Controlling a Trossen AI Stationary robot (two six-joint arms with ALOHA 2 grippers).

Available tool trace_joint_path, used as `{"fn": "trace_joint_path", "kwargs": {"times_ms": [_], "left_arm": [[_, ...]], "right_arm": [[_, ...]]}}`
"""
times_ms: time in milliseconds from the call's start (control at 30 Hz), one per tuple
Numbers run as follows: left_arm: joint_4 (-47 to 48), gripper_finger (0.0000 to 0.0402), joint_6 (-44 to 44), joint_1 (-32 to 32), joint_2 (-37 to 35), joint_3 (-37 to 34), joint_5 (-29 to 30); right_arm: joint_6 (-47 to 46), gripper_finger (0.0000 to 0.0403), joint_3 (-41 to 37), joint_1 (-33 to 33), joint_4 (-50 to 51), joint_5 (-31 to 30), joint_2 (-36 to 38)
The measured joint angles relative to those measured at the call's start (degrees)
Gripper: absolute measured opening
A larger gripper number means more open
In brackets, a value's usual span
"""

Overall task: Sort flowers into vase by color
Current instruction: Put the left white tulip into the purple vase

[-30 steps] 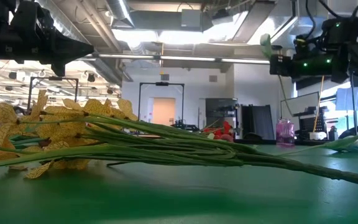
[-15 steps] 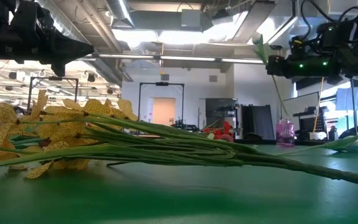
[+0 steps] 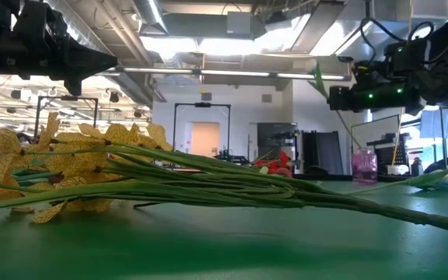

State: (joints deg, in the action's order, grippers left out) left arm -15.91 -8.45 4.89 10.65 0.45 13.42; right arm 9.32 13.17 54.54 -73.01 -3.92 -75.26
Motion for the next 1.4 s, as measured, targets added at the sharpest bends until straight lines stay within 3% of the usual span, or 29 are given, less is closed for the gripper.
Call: {"fn": "trace_joint_path", "kwargs": {"times_ms": [900,1400], "left_arm": [[0.0,0.0000,-0.2,0.0,0.0,0.0,0.0],[0.0,0.0000,-0.2,0.0,0.0,0.0,0.0]], "right_arm": [[0.0,0.0001,0.0,-0.2,1.4,-0.1,0.1],[0.1,0.0076,0.0,-0.2,1.5,1.3,0.2]]}}
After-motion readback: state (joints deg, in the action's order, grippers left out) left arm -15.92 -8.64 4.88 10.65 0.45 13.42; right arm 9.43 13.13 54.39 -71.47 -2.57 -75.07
